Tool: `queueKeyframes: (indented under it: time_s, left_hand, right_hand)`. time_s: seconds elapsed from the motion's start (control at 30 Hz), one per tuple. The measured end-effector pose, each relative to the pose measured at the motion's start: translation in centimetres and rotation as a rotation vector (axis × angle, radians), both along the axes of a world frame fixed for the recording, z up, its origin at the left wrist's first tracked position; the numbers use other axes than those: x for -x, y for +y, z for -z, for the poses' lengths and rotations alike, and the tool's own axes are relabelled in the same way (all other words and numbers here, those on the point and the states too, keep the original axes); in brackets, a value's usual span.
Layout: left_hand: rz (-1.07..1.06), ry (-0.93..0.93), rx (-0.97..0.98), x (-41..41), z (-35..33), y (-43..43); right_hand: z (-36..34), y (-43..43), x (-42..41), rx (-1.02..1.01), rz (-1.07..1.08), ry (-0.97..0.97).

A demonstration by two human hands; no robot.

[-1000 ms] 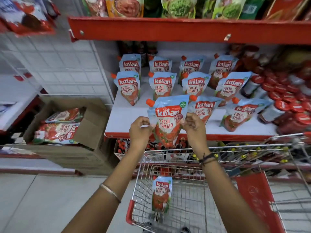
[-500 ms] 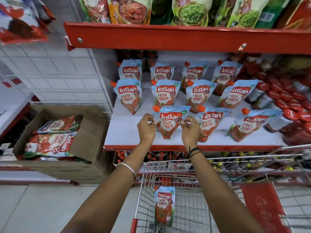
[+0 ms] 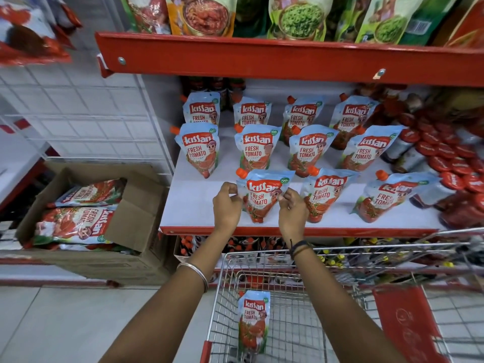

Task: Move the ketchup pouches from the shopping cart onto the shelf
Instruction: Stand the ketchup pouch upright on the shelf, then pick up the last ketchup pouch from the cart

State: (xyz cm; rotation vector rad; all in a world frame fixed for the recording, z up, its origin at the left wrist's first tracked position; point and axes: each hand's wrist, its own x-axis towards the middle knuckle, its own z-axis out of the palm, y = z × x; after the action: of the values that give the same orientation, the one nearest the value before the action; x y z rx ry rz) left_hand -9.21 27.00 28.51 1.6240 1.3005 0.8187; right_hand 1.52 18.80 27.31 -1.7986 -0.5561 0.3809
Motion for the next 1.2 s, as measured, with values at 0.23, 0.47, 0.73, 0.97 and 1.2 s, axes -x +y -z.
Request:
queueKeyframes:
  time_s: [0.23, 0.47, 0.73, 0.97, 1.2]
  left_hand:
    - [-0.032, -0.166, -0.055, 3.0, 2.2, -4.0]
    - [-0.053, -0.155, -0.093, 6.0, 9.0, -8.9]
    - [0.192, 0.257, 0.445, 7.0, 23.4, -13.5]
    - [0.258, 0.445, 0.800, 7.3, 31.0, -14.2]
    - [0.206, 0.503, 0.879, 6.4, 36.3, -15.3]
  right_hand:
    - [1.5, -3.3, 3.1, -0.081, 0.077, 0.043]
    - [8.6, -7.9, 6.3, -0.001, 0.022, 0.107]
    - [23.0, -12.8, 6.8, 0.573, -0.099, 0.418]
    - [33.3, -14.9, 7.5, 0.721, -0.255, 0.735]
    - [38.1, -14.4, 8.0, 0.641, -0.053, 0.904]
